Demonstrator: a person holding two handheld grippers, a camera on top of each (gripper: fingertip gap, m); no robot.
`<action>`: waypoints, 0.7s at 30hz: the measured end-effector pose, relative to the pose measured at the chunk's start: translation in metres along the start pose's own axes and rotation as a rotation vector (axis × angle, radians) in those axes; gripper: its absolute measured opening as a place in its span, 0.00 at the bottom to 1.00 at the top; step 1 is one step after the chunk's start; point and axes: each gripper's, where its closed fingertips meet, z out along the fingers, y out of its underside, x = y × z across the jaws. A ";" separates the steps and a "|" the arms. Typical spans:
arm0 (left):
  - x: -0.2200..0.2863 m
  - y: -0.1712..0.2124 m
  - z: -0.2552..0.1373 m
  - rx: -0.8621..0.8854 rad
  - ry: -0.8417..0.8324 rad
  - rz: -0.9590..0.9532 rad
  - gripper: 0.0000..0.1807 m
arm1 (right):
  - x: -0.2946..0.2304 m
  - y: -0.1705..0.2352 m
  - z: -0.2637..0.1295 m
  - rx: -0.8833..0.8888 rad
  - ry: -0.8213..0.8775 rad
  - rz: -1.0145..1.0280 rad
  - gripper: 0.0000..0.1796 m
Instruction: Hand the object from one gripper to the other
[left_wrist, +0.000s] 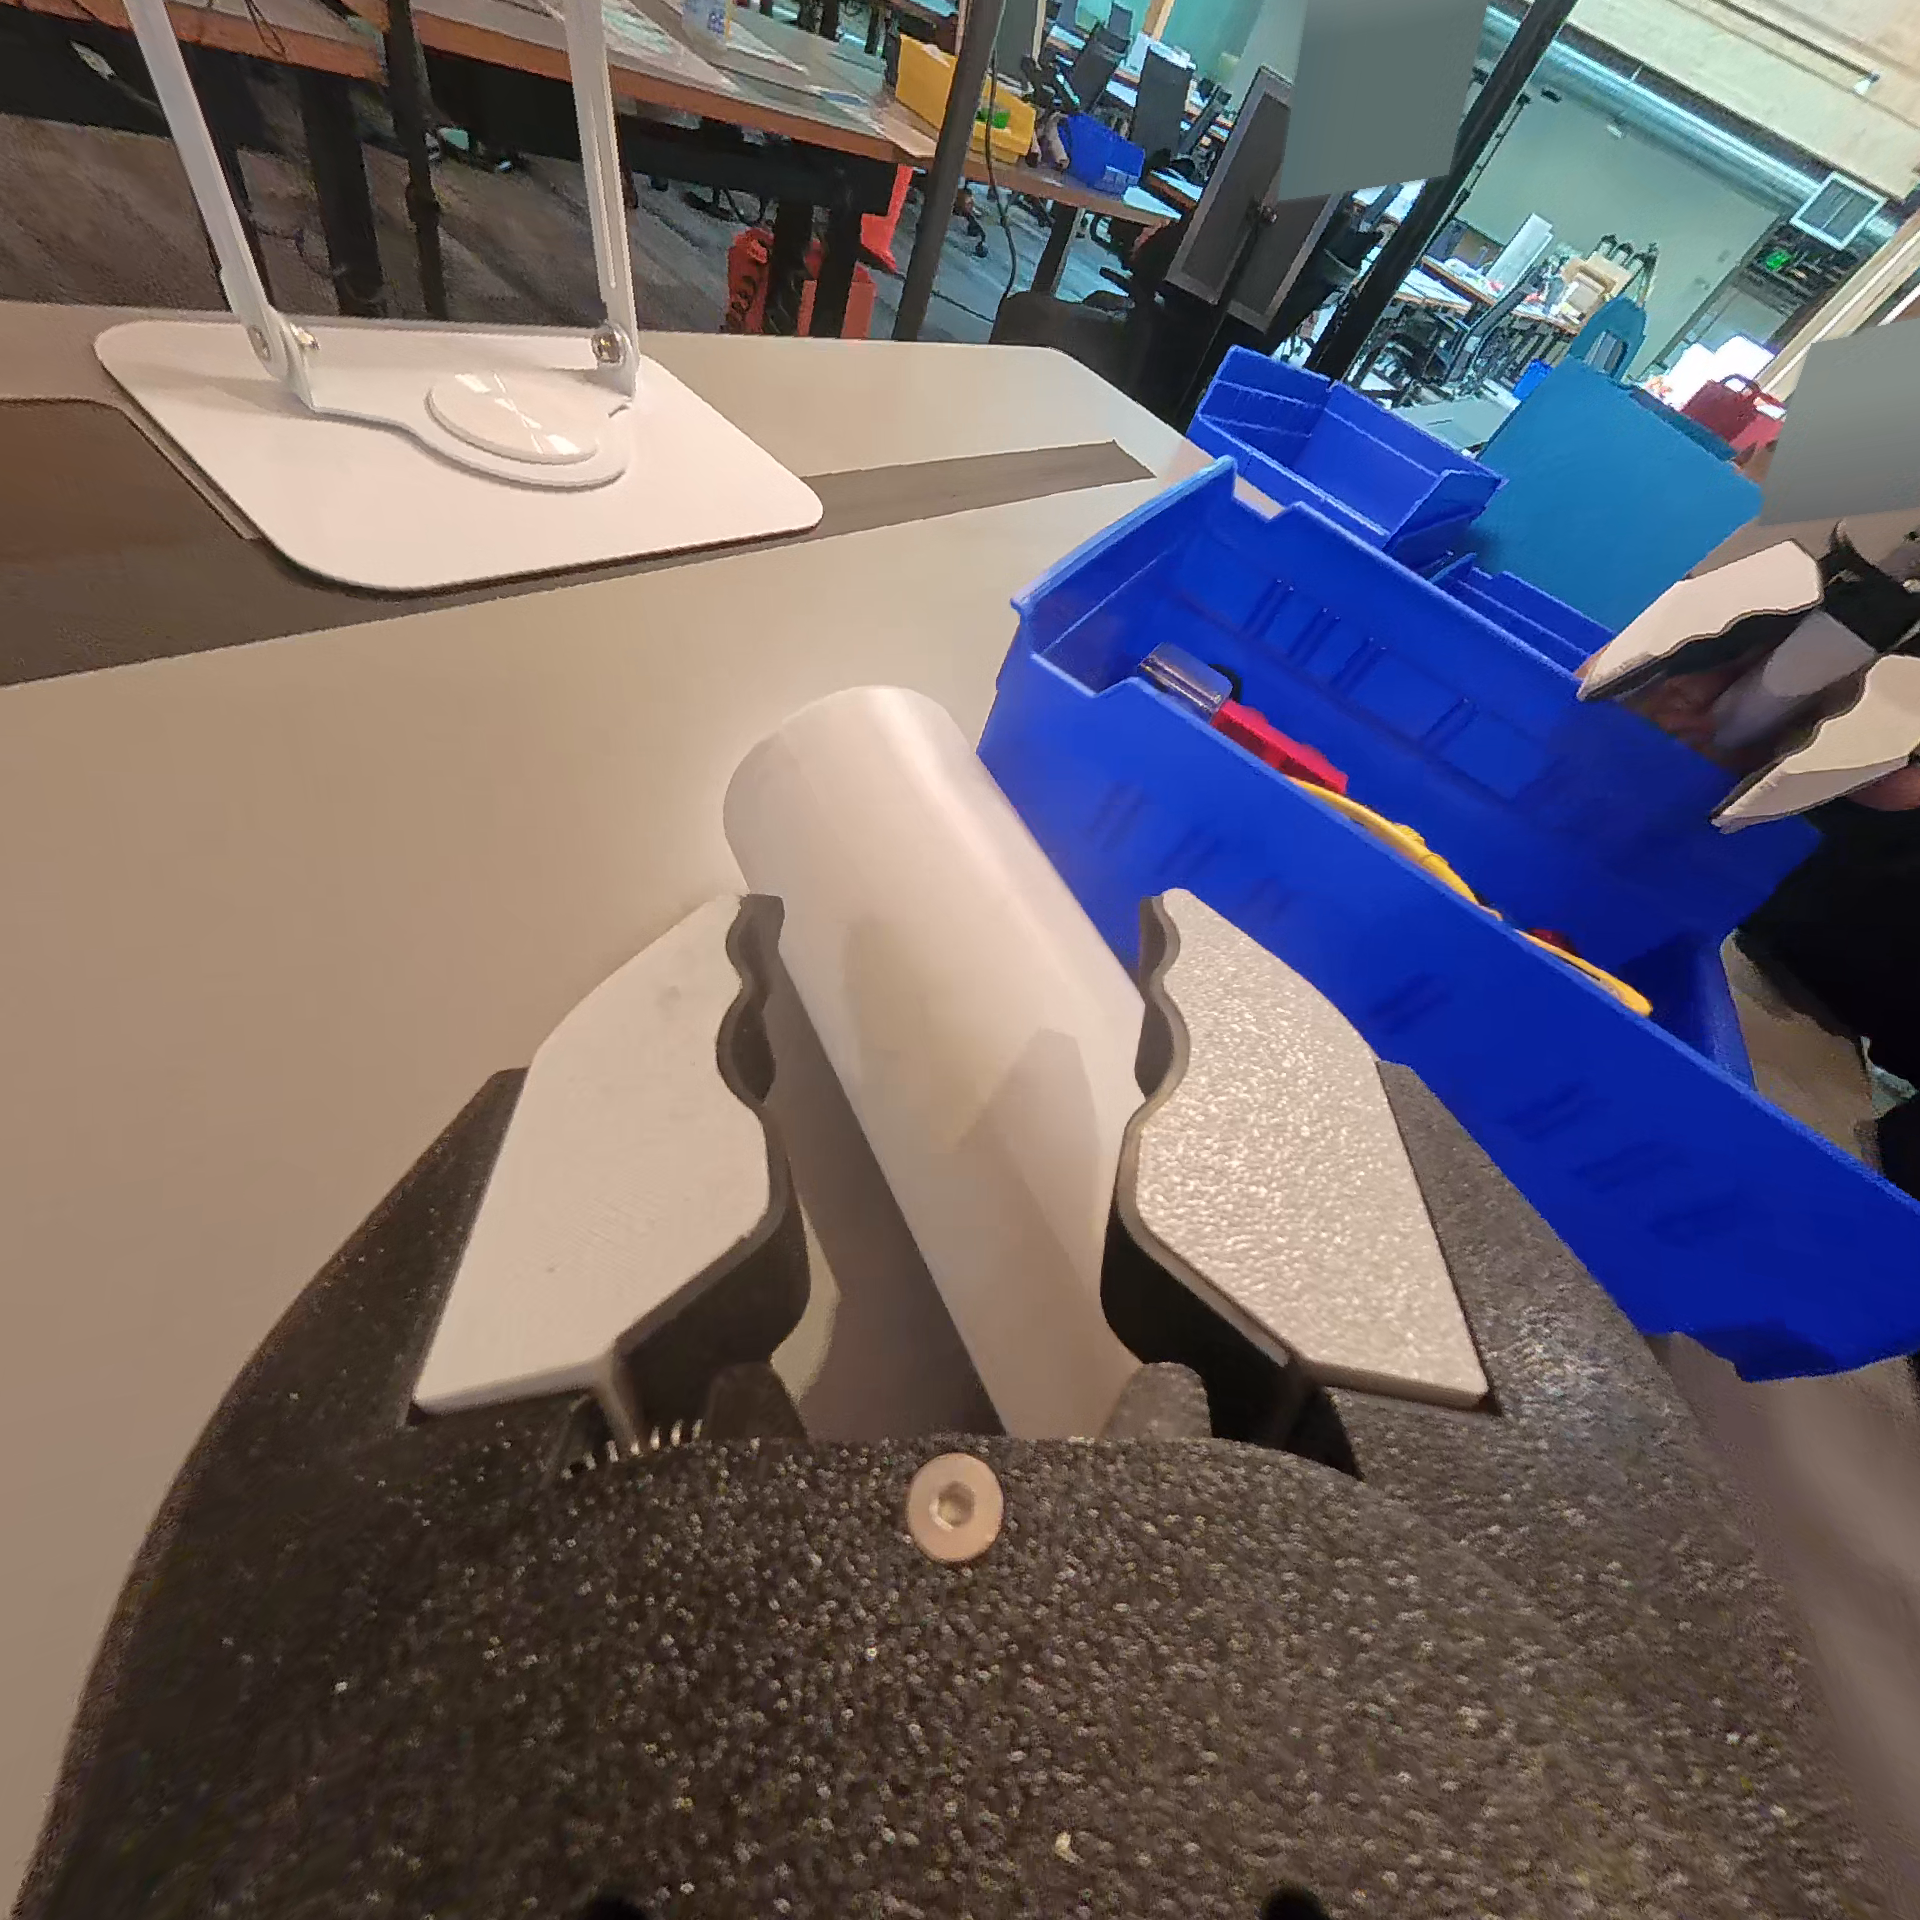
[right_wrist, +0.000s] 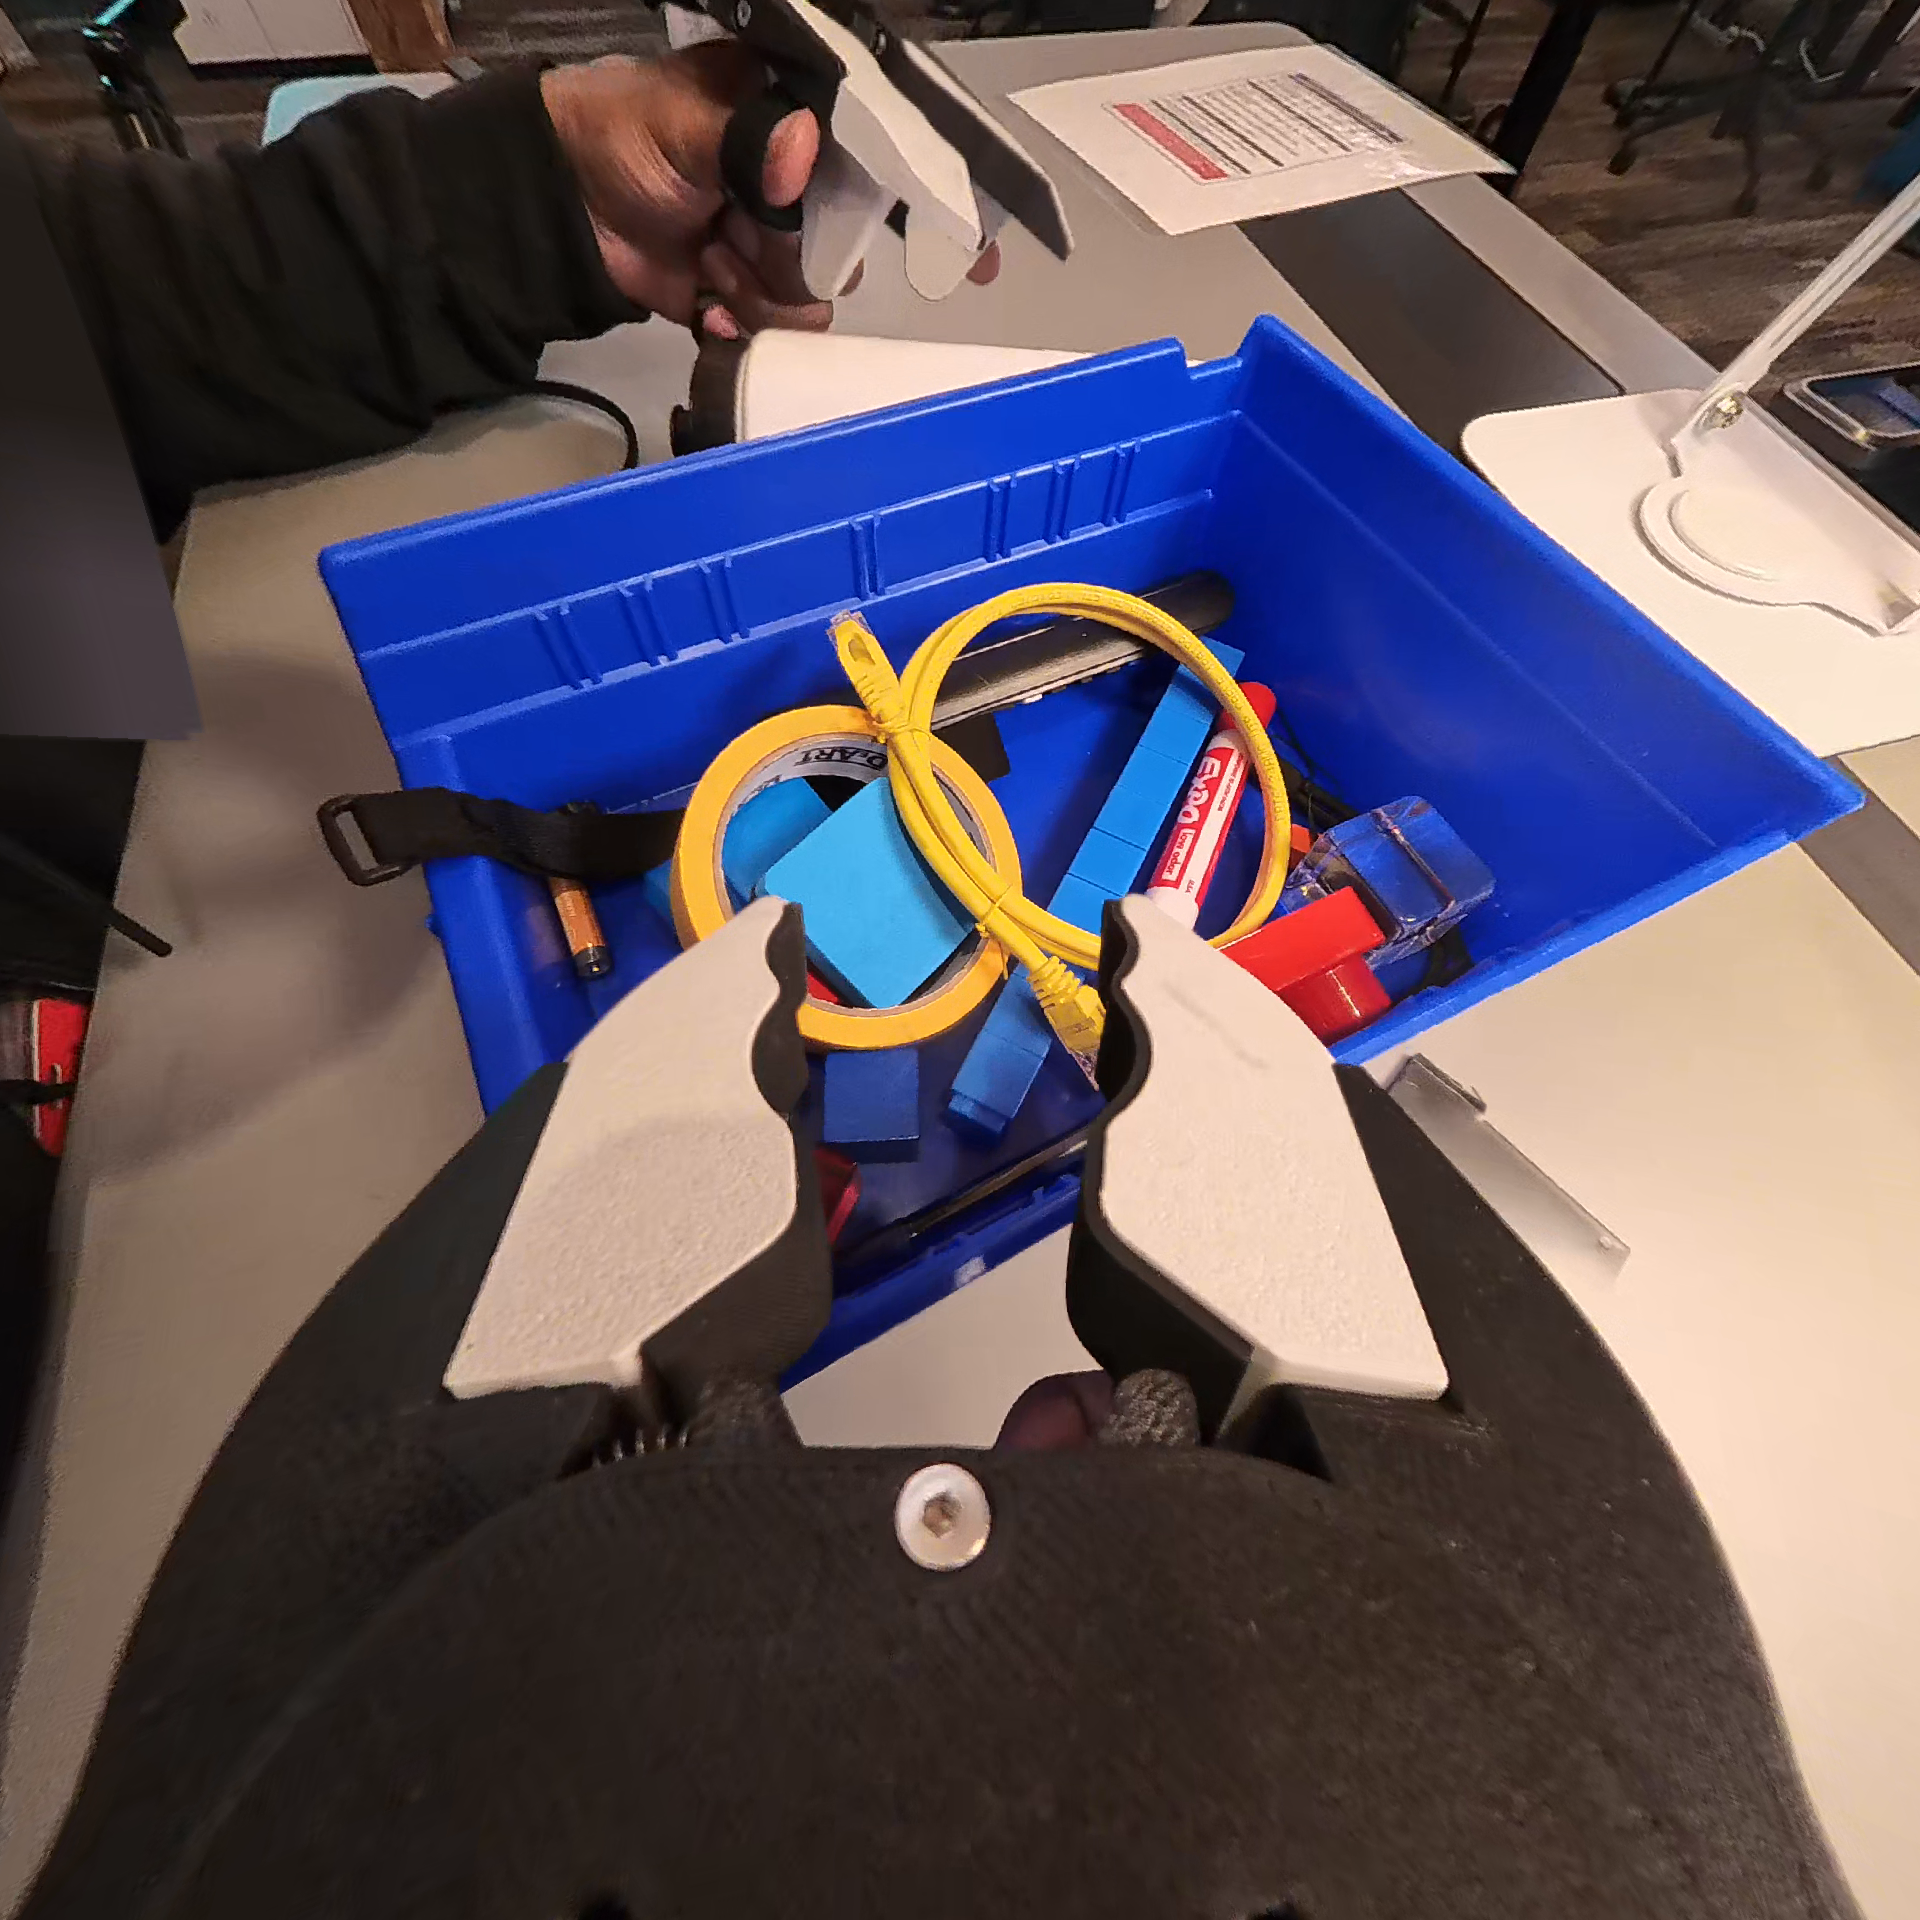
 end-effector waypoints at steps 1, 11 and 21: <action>0.003 -0.003 0.000 0.002 0.002 0.009 0.38 | -0.002 -0.001 0.001 0.006 -0.002 0.003 0.30; 0.060 -0.034 0.007 -0.079 -0.049 0.252 0.37 | -0.036 -0.009 0.010 0.011 -0.082 -0.050 0.29; 0.115 -0.024 0.061 -0.434 0.003 0.526 0.30 | -0.050 -0.011 0.005 0.047 -0.155 -0.073 0.27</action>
